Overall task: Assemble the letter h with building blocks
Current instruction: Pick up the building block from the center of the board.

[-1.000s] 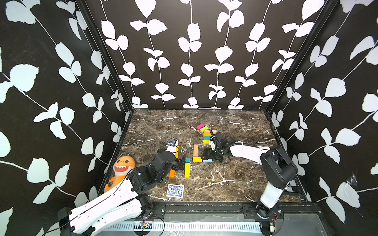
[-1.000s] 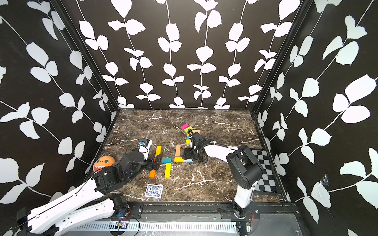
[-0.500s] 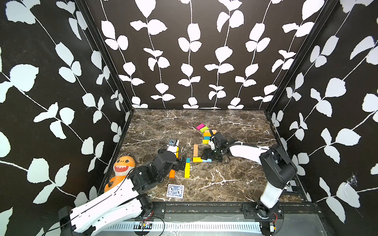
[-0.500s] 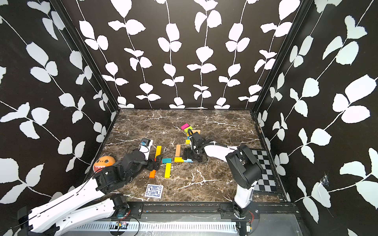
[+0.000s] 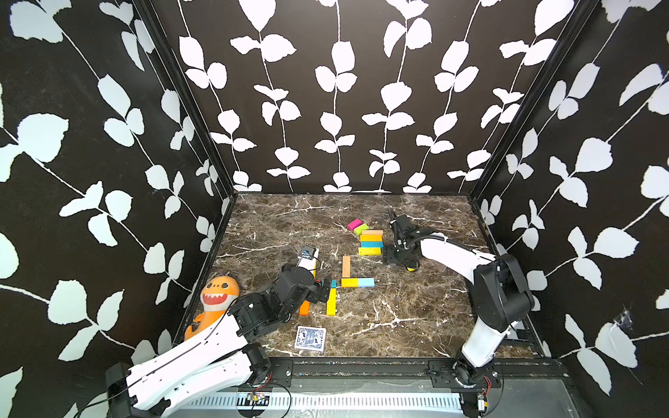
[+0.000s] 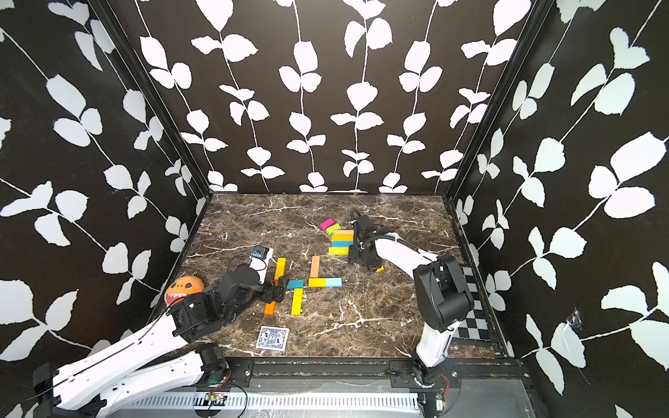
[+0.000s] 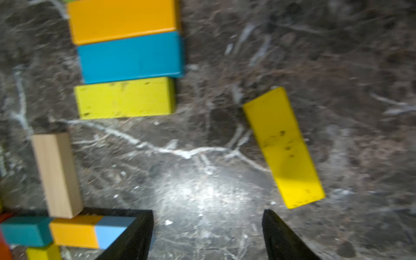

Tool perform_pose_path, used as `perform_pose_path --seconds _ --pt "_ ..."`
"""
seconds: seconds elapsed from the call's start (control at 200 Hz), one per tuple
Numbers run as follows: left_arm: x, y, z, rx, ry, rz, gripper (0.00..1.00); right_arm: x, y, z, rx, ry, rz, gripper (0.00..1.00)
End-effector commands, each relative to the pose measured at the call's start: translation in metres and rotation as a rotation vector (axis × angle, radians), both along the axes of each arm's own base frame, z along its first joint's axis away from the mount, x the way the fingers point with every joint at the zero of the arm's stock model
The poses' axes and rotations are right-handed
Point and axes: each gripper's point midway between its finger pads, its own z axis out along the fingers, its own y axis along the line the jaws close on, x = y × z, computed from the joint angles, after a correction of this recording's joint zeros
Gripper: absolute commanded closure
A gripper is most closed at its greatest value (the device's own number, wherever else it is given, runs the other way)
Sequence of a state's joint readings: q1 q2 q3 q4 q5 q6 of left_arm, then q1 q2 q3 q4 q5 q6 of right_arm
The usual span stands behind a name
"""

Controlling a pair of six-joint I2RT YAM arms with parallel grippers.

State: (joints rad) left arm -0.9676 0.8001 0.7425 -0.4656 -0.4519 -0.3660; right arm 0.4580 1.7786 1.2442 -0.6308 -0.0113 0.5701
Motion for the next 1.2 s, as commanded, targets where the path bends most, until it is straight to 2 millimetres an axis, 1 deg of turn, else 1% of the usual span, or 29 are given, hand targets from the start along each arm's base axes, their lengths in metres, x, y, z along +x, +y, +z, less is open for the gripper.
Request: perform_pose_path --seconds 0.0,0.11,0.15,0.17,0.225,0.3,0.39,0.48,0.655,0.816,0.981,1.126,1.191 --pt "0.002 -0.001 0.005 -0.023 -0.010 0.004 0.01 -0.003 -0.026 -0.008 -0.167 0.031 0.010 0.25" --pt "0.002 -0.001 0.004 -0.021 -0.006 0.002 0.01 0.006 -0.034 -0.011 -0.201 0.030 -0.003 0.25" --pt "0.002 -0.001 0.004 -0.020 -0.006 0.004 0.01 0.005 -0.039 -0.016 -0.222 0.044 -0.011 0.25" --pt "0.002 -0.001 0.004 -0.022 -0.006 0.003 0.01 0.013 -0.038 -0.009 -0.218 0.028 -0.018 0.25" --pt "0.002 -0.001 0.004 -0.022 -0.005 0.003 0.01 0.017 -0.039 -0.011 -0.215 0.025 -0.023 0.26" --pt "0.001 -0.001 0.004 -0.026 -0.004 0.003 0.01 0.019 -0.042 -0.016 -0.227 0.041 -0.025 0.28" --pt "0.000 0.000 0.003 -0.031 -0.004 0.003 0.01 0.019 -0.051 -0.025 -0.234 0.070 -0.043 0.31" --pt "0.000 0.001 0.002 -0.030 -0.002 0.005 0.01 0.019 -0.053 -0.034 -0.216 0.088 -0.040 0.36" --pt "-0.001 0.001 0.004 -0.032 -0.007 0.002 0.01 0.013 -0.046 -0.048 -0.194 0.142 0.000 0.45" --pt "-0.001 0.002 0.004 -0.035 -0.009 0.005 0.01 0.005 -0.045 -0.060 -0.189 0.185 0.016 0.59" --pt "-0.001 0.002 0.004 -0.040 -0.008 0.004 0.01 0.005 -0.051 -0.061 -0.221 0.185 -0.006 0.68" --pt "-0.002 0.002 0.003 -0.045 -0.003 0.002 0.01 0.009 -0.051 -0.057 -0.220 0.176 -0.017 0.76" --pt "-0.003 0.002 0.003 -0.048 -0.003 0.002 0.01 0.011 -0.048 -0.053 -0.202 0.153 -0.014 0.81"
